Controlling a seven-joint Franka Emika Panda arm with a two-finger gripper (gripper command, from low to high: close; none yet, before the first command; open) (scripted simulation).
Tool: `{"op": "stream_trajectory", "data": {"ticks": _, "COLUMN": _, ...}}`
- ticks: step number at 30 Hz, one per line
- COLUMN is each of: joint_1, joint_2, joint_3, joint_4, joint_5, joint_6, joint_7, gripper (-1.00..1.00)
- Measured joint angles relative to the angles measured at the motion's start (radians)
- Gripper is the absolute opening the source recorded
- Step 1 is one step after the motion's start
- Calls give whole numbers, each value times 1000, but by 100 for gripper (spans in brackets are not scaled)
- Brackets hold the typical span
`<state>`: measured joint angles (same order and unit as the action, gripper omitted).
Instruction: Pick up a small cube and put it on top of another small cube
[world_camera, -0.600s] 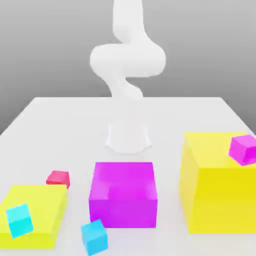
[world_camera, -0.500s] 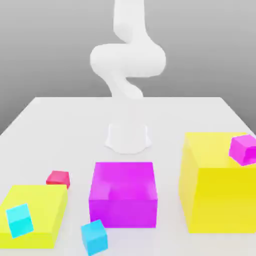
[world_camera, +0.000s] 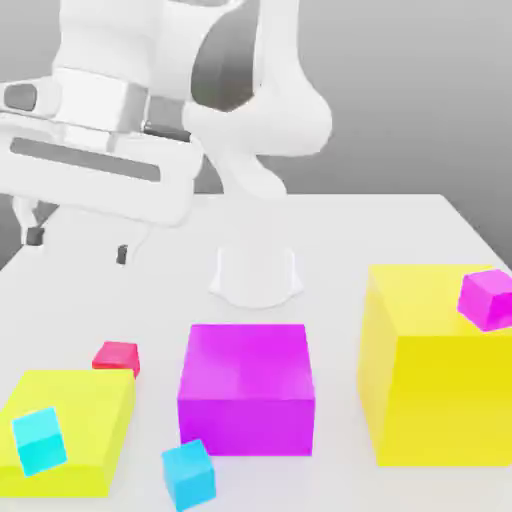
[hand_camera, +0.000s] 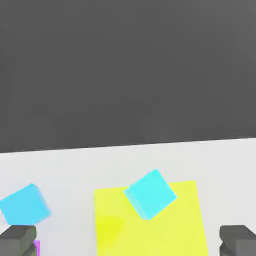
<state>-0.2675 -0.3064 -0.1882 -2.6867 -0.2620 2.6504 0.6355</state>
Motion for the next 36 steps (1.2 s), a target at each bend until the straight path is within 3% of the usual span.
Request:
{"op": "stream_trajectory", "data": {"ticks": 7, "joint_1": -47, "joint_2": 159, "joint_3": -125, "joint_4": -135, "joint_5": 41, "joint_6": 131, "joint_7": -152, "gripper": 0}}
{"op": "stream_trajectory", "data": {"ticks": 12, "joint_1": -48, "joint_2": 270, "joint_3": -182, "joint_4": -215, "joint_5": 206, "joint_6": 227, "joint_7": -340, "gripper": 0}}
{"op": "stream_trajectory", "data": {"ticks": 19, "joint_1": -123, "joint_2": 439, "joint_3": -36, "joint_4": -186, "joint_5": 491, "joint_6": 356, "joint_7": -543, "gripper": 0}}
{"op": "stream_trajectory", "data": {"ticks": 23, "joint_1": -253, "joint_2": 536, "joint_3": 111, "joint_4": -170, "joint_5": 571, "joint_6": 435, "joint_7": -610, "gripper": 0}}
{"op": "stream_trajectory", "data": {"ticks": 24, "joint_1": -277, "joint_2": 555, "joint_3": 135, "joint_4": -168, "joint_5": 575, "joint_6": 452, "joint_7": -616, "gripper": -100}}
{"op": "stream_trajectory", "data": {"ticks": 31, "joint_1": -284, "joint_2": 557, "joint_3": 142, "joint_4": -167, "joint_5": 575, "joint_6": 452, "joint_7": -615, "gripper": -100}}
{"op": "stream_trajectory", "data": {"ticks": 36, "joint_1": -190, "joint_2": 451, "joint_3": 24, "joint_4": -185, "joint_5": 469, "joint_6": 368, "joint_7": -528, "gripper": -100}}
